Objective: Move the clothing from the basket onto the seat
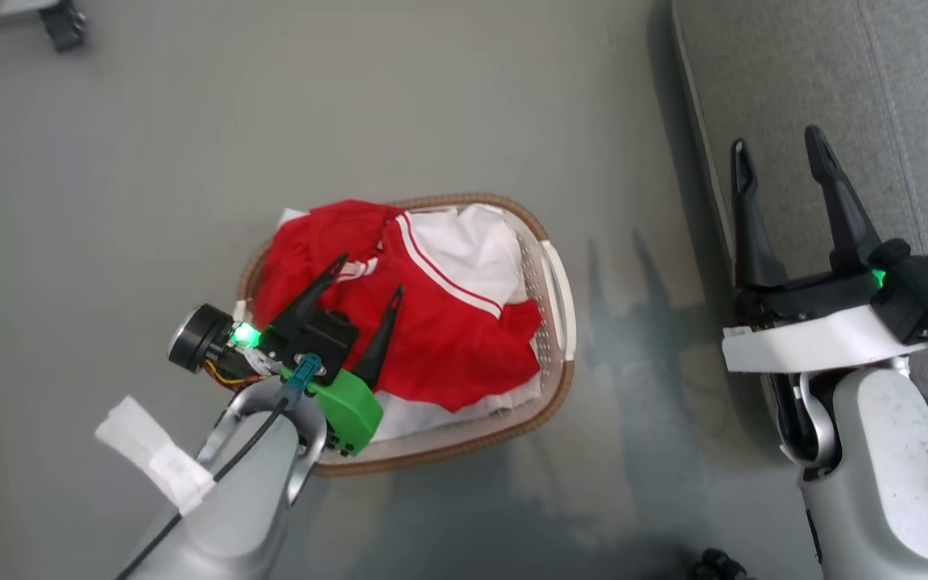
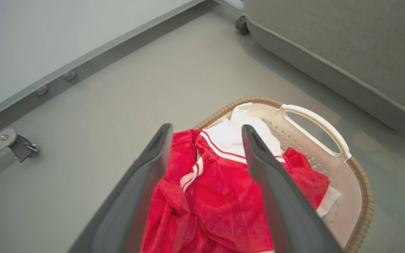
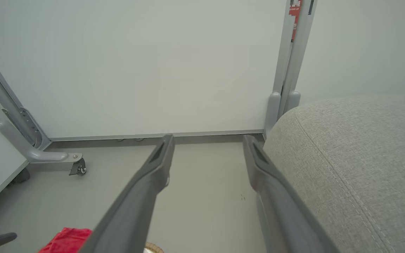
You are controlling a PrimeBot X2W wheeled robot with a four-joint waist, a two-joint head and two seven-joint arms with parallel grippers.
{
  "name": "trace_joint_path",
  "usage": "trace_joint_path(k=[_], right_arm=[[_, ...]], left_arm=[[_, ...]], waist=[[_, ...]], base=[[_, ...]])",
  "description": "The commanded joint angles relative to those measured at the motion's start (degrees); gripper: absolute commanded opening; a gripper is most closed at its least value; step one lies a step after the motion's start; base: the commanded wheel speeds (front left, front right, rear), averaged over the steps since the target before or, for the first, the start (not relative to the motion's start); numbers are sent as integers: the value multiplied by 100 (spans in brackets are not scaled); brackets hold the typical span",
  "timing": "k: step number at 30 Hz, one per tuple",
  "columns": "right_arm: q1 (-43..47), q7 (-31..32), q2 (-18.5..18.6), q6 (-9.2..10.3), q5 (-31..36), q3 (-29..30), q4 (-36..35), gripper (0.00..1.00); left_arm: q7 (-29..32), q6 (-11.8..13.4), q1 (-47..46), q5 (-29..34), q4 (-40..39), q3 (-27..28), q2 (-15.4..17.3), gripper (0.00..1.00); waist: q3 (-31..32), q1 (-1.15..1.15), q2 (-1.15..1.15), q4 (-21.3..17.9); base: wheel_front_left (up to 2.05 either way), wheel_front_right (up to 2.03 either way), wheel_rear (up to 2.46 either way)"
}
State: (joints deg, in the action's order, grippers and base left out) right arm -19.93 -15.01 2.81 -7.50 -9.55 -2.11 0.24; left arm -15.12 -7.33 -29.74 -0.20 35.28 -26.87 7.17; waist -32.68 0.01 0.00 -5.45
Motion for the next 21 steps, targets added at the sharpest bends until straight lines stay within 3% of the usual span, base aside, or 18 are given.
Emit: trace_joint_path(k=[1, 6, 21], right_arm=[[-119, -26, 16, 2, -61, -23, -40, 100], [-314, -26, 14, 2, -196, -62, -105, 100], [-447, -26, 16, 2, -407, -194, -64, 100]], left_arm=[[19, -17, -263, 14, 226, -67, 91, 100], [91, -18, -870, 16, 1081, -349, 119, 100], [416, 292, -1831, -61, 2556, -272, 89, 100]], waist=[[-662, -1, 0, -486], [-952, -1, 0, -651], [-1306, -1, 0, -839]], base=[[0, 0, 0], [0, 0, 0], [0, 0, 0]])
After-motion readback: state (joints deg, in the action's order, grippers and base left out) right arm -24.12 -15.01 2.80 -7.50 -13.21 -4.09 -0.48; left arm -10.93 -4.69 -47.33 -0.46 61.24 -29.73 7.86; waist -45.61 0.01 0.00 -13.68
